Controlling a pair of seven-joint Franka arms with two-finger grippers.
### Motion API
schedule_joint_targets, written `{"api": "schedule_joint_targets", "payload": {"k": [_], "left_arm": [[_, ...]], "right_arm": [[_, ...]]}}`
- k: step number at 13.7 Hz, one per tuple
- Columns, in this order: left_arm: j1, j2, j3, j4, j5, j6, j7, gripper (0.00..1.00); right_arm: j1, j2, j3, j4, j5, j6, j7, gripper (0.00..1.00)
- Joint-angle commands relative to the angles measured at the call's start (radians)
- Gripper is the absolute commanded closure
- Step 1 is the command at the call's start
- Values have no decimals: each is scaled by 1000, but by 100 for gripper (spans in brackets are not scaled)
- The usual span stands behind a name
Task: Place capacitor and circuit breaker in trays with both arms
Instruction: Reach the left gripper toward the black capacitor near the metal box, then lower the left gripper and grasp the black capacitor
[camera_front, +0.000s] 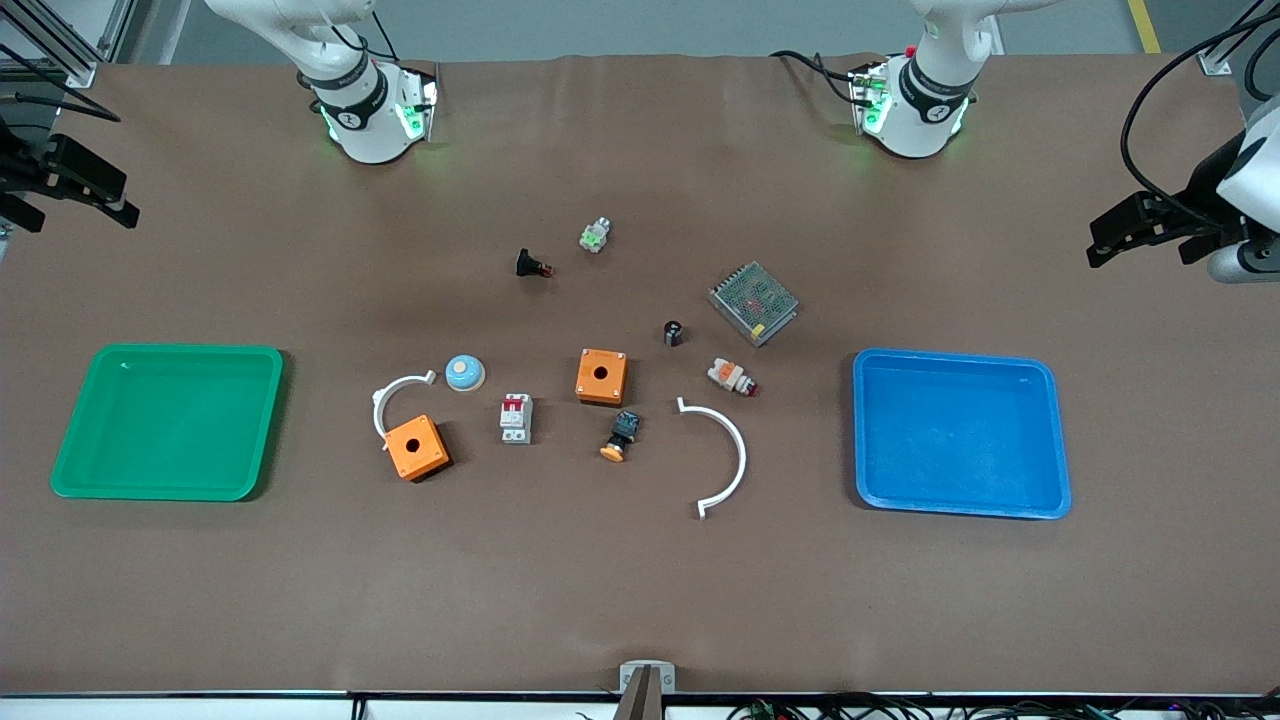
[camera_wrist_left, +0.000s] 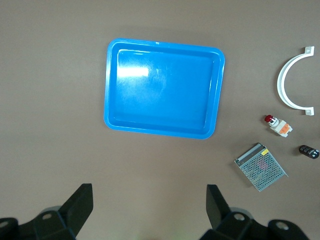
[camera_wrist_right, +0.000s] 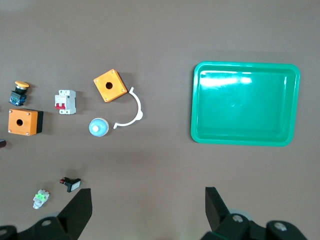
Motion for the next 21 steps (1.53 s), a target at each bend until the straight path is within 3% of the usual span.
{"api": "schedule_joint_targets", "payload": {"k": [1,4,6,7,10,15,21], "left_arm": [[3,-1,-9,19,28,-21,16,0],[-2,11,-9,31,37,-20,11,0],[-11,71,-13,73,36,-21,7,0],[-19,79,-27,47,21,-18,-5,0],[-84,135,-94,31,16,23,-262,0],[-184,151,-197,-169,14,285,-605,0],[-399,347,-214,-202,68,489,-1058,6]], "right_arm": [[-7,46,5,19,-11,39,6,0],[-8,55,5,19,-10,81,6,0],[-4,64,5,19,-11,81,3,0],[-4,64,5,19,-13,81,3,0],[-2,66,5,19,-22,81,1,0],[-7,66,5,22,-13,81,3,0],[2,81,8,22,-11,84,3,0]]}}
